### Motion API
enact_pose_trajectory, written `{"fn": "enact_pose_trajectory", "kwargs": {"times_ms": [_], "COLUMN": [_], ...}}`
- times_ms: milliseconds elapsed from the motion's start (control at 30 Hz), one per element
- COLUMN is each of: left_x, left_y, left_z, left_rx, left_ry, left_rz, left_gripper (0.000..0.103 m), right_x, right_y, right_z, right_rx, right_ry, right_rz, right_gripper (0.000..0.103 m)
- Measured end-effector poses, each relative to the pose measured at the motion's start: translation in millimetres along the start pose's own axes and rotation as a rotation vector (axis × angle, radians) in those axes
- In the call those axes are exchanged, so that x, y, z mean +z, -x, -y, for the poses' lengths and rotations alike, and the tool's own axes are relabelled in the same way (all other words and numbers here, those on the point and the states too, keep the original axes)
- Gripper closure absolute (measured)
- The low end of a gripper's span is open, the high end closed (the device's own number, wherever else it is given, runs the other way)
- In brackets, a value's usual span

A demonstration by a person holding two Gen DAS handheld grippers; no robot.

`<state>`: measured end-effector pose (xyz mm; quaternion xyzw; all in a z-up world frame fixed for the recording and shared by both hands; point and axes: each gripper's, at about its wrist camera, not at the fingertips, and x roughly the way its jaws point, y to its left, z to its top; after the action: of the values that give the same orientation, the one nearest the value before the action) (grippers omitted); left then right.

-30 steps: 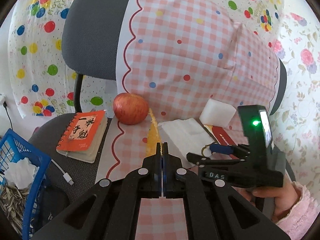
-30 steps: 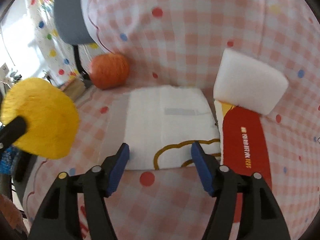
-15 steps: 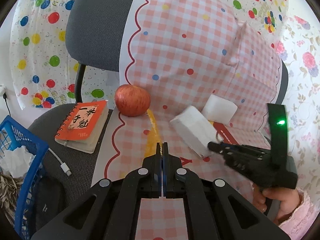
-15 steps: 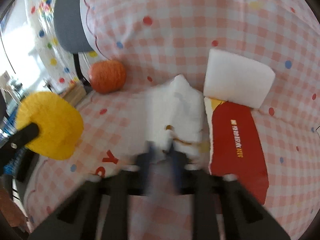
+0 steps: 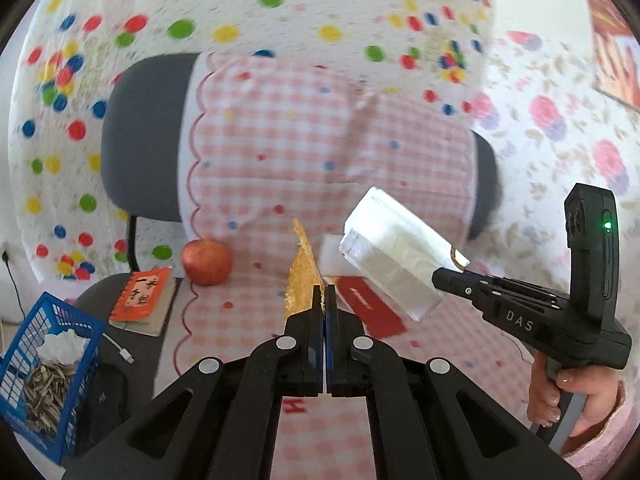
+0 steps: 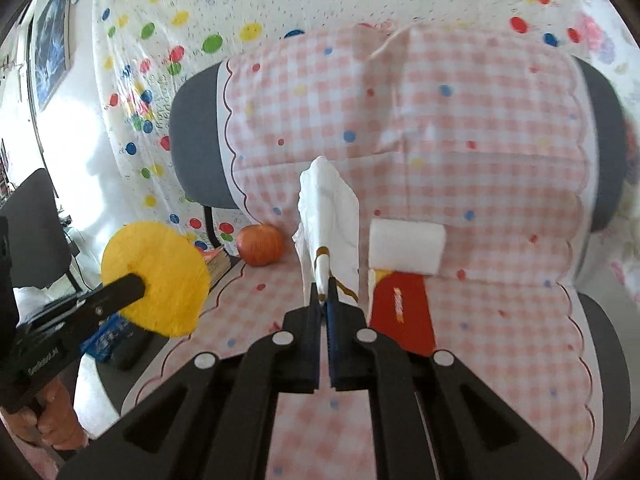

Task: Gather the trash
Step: 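Carry the yellow sponge and paper bag in both grippers toward the wastebasket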

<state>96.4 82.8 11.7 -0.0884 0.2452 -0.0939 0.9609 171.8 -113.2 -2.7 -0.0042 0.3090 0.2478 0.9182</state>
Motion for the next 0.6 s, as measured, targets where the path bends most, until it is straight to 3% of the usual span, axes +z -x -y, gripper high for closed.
{"fn": "enact_pose_trajectory", "kwargs": {"times_ms": [233, 600], "left_x": [-36, -92], "left_y": [4, 5], "left_z": [60, 152], "left_rx": [-0.05, -0.243], "left_ry": [-0.124, -0.215], "left_rz": [-0.052, -0.092], "left_gripper": [0.103, 0.103], "right_x": [-50, -135], "right_y": [61, 154], "right_z": [29, 74], "right_rx": [-0.089, -0.271], "right_ry": [-0.064, -0.176], "right_rz": [0.026, 0.059], "right_gripper": [0.1, 0.1]}}
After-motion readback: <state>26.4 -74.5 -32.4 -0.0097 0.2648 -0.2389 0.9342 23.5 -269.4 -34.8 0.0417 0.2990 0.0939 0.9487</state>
